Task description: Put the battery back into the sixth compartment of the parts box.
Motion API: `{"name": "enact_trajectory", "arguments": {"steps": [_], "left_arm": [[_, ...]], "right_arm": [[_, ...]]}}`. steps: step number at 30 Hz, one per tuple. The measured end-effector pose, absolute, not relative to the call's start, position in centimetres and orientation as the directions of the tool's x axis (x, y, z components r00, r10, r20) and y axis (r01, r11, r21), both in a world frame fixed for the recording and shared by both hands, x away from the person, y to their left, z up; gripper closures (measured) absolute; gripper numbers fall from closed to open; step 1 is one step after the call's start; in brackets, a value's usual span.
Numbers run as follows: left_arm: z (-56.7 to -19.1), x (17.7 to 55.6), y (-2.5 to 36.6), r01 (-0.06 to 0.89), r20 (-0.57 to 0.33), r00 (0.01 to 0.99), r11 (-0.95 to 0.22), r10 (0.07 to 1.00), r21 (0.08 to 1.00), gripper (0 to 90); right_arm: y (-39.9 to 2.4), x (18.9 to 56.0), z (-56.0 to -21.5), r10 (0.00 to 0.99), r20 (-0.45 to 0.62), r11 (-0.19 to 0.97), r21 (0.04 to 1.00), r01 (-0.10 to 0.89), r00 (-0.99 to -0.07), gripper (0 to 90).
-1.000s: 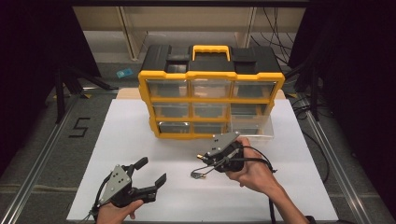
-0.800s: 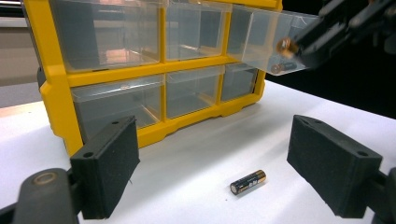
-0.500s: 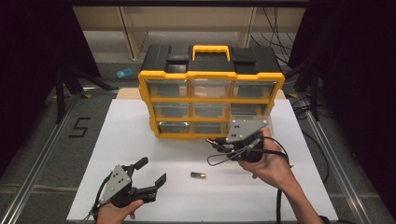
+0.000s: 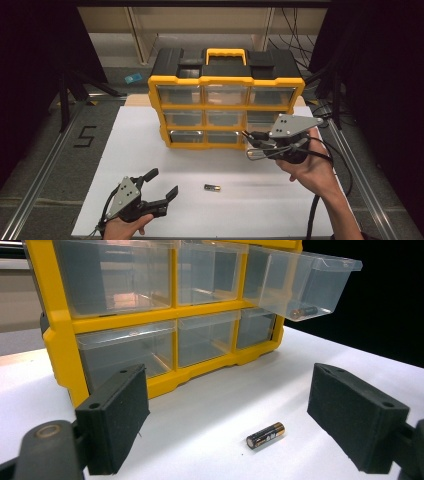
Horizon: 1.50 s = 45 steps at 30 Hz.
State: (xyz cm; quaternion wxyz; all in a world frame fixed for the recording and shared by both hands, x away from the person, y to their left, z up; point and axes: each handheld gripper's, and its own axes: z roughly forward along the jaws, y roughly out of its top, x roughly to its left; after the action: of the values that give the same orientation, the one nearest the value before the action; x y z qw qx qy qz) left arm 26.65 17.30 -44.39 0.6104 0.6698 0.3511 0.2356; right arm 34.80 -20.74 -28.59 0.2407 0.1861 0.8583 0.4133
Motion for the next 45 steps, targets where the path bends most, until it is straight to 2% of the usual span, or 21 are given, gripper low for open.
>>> {"name": "enact_trajectory", "arguments": {"steps": [16,45], "left_arm": [[-44.4,26.6,17.3,0.183,-0.113,0.642,-0.008,0.758,0.983,16.1],[-44.4,26.6,17.3,0.185,-0.116,0.640,-0.006,0.759,0.983,16.1]], "right_arm": [[-24.0,36.0,-28.6,0.609,-0.245,0.557,0.809,0.186,-0.754,76.8],[-25.2,37.8,-30.7,0.647,-0.211,0.572,0.770,0.284,-0.732,74.7]]}}
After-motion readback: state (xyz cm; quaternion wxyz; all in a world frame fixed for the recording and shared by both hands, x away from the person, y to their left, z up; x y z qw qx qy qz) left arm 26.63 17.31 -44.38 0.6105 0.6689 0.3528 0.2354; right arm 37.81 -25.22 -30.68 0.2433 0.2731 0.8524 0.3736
